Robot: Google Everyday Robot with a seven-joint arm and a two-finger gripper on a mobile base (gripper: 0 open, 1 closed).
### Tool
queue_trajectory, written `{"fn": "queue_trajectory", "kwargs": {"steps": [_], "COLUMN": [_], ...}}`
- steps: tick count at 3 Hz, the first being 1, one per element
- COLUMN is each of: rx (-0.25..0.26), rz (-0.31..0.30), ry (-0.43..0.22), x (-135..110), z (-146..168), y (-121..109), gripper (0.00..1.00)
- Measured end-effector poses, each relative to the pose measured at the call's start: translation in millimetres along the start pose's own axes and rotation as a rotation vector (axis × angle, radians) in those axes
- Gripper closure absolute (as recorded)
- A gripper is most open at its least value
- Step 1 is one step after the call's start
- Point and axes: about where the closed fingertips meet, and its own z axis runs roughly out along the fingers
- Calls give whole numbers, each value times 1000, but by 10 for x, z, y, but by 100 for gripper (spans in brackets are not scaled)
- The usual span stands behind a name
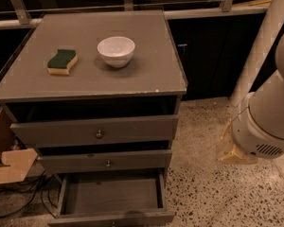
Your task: Close bottom drawer
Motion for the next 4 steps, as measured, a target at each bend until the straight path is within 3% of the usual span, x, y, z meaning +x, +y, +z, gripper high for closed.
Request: {"fn": "queue_trajectory", "kwargs": {"steps": [1, 2, 3, 4], "rx": [-75, -108, -106, -107], "rz": [60, 93, 100, 100], "ry": [-13, -6, -8, -8], "x": [-30, -100, -199, -199], "z": [371, 879, 1371, 1372], "y": [326, 661, 756, 756], "gripper": [100, 100, 100, 100]}}
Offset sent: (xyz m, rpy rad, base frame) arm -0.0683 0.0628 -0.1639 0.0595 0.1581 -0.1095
